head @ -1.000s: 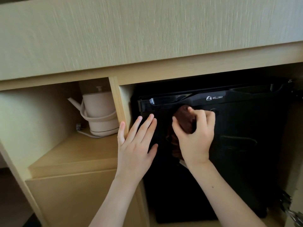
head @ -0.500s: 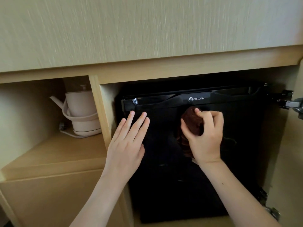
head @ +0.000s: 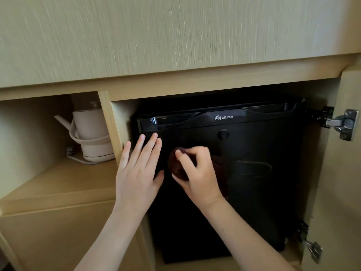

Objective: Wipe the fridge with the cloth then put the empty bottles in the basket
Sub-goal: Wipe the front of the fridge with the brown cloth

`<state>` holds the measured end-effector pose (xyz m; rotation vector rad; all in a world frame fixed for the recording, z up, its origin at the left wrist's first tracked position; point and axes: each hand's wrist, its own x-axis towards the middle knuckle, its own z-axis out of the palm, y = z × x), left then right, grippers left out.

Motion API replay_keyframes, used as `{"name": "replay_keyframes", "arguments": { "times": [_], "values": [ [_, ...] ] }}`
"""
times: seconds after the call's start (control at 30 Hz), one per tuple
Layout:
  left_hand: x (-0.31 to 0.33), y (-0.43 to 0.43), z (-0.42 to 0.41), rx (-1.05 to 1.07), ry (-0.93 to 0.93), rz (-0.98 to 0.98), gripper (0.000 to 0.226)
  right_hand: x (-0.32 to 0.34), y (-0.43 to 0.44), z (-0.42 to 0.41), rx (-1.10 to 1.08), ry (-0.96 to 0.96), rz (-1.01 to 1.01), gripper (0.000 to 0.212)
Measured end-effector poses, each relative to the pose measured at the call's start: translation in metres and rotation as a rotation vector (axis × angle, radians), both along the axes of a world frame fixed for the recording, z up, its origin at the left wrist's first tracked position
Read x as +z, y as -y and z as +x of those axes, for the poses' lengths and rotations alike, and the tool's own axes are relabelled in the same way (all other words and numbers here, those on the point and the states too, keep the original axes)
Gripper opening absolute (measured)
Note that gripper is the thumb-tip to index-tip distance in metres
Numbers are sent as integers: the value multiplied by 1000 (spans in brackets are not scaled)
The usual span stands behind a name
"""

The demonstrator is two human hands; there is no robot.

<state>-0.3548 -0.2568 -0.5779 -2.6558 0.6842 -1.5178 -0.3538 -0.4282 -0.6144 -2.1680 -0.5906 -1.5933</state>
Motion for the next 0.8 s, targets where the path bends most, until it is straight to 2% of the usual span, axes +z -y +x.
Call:
{"name": "replay_keyframes", "arguments": {
  "times": [0.07,0.1,0.17,0.23,0.3,0.37,0.47,0.53,0.7,0.8],
  "values": [
    [1,-3,-1,17,-10,21,83,-21,17,-5,-15,-10,-126,48],
    [1,-4,-2,25,-16,32,84,-32,27,-7,-48,-23,-113,40],
    [2,-8,-4,35,-35,47,85,-44,41,-15,-51,-126,64,26],
    [4,-9,-6,27,-47,53,87,-40,41,-21,-77,-164,171,38],
    [5,-8,-8,4,-61,64,88,-25,33,-21,-77,-113,267,46],
    [6,-6,-8,-13,-66,70,87,3,21,-19,-63,-63,405,44],
    [6,-6,-9,-21,-53,74,87,38,2,-10,-15,42,457,39],
    [6,-8,-7,-18,-44,88,87,46,-6,-5,-23,49,406,41],
    [4,-9,-6,-15,-33,97,86,-5,3,-4,-56,-21,-114,59],
    [0,-10,-7,-21,-29,114,85,-36,11,-14,-40,-114,-226,67]
  ]
}}
